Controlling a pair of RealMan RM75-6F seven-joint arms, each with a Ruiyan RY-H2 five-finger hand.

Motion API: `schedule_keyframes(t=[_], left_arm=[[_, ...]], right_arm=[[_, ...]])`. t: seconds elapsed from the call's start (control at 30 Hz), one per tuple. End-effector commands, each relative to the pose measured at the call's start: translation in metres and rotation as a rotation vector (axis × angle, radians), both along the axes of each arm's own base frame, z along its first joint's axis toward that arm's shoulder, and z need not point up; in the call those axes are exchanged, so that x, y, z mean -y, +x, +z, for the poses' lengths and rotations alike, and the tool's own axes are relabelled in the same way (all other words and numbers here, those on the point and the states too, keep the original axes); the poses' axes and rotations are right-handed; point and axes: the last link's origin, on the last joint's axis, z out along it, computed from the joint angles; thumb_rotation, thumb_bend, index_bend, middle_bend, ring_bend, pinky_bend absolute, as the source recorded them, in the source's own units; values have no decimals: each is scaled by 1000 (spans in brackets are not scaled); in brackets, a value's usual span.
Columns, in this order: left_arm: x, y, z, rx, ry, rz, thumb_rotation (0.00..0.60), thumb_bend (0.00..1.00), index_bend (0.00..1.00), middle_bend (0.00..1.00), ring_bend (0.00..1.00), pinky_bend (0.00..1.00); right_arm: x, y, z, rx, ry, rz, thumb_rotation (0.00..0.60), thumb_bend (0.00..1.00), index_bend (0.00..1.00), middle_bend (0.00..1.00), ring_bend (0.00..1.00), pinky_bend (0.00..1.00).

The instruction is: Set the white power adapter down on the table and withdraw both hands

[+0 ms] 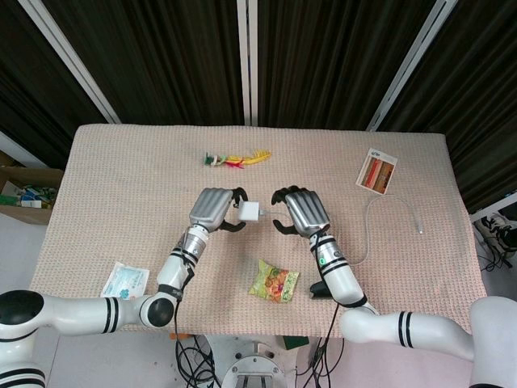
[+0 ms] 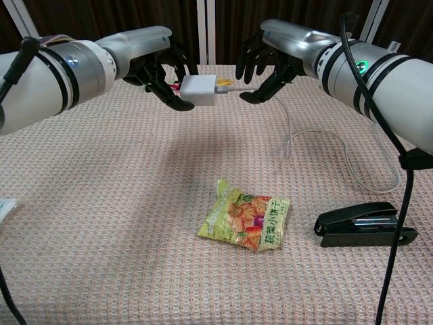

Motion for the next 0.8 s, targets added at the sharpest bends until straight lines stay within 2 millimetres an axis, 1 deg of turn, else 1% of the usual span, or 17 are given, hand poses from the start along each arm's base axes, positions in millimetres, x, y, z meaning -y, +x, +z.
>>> schedule_keyframes(t=[0.03,0.27,0.7,0.8], left_arm=[[1,2,-1,2,1,-7,597,542,600,571,793,1000],[3,6,-3,3,2,-21,596,543,600,571,793,1000],[5,9,-3,-6,16,-40,598,543,600,569,794,1000],[6,8,-3,-7,17,-41,597,543,600,569,793,1000]], right_arm=[[1,2,-3,15,5,-12,600,321,489,416,285,423],[-1,5,-14,36,39,-35,600,329,526,421,285,423],[0,11,-13,48,31,-32,600,334,575,435,286,424],[0,13,-14,51,31,-31,600,352,598,437,288,426]])
